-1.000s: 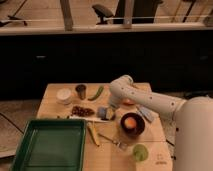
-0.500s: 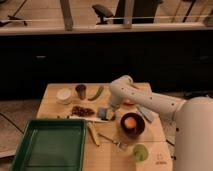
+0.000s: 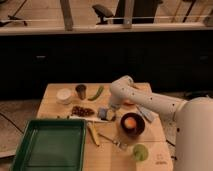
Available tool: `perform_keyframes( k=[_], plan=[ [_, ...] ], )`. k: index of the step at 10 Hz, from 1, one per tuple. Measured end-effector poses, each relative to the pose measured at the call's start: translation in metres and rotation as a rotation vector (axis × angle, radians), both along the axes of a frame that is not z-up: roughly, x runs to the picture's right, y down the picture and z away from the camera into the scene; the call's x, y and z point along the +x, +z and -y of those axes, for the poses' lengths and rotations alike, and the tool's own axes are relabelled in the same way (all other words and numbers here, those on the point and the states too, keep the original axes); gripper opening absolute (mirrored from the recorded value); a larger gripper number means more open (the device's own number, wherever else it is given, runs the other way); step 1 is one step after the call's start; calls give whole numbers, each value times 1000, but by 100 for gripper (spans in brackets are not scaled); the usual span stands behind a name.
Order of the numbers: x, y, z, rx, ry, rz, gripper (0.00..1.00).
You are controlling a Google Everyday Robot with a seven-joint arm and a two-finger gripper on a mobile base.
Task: Wipe tray with sponge
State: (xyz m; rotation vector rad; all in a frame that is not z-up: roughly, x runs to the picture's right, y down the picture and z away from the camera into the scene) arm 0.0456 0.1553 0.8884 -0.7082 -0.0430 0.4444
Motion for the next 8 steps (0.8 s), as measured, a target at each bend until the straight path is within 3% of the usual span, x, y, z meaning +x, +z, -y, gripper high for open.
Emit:
perform_keyframes(
  k=[1, 3, 6, 8],
  plan=[
    [0, -1, -1, 0, -2, 1, 25],
    [0, -2, -2, 0, -5, 2, 33],
    [1, -2, -3, 0, -6, 3, 23],
    [1, -3, -4, -1, -8, 3, 29]
  ],
)
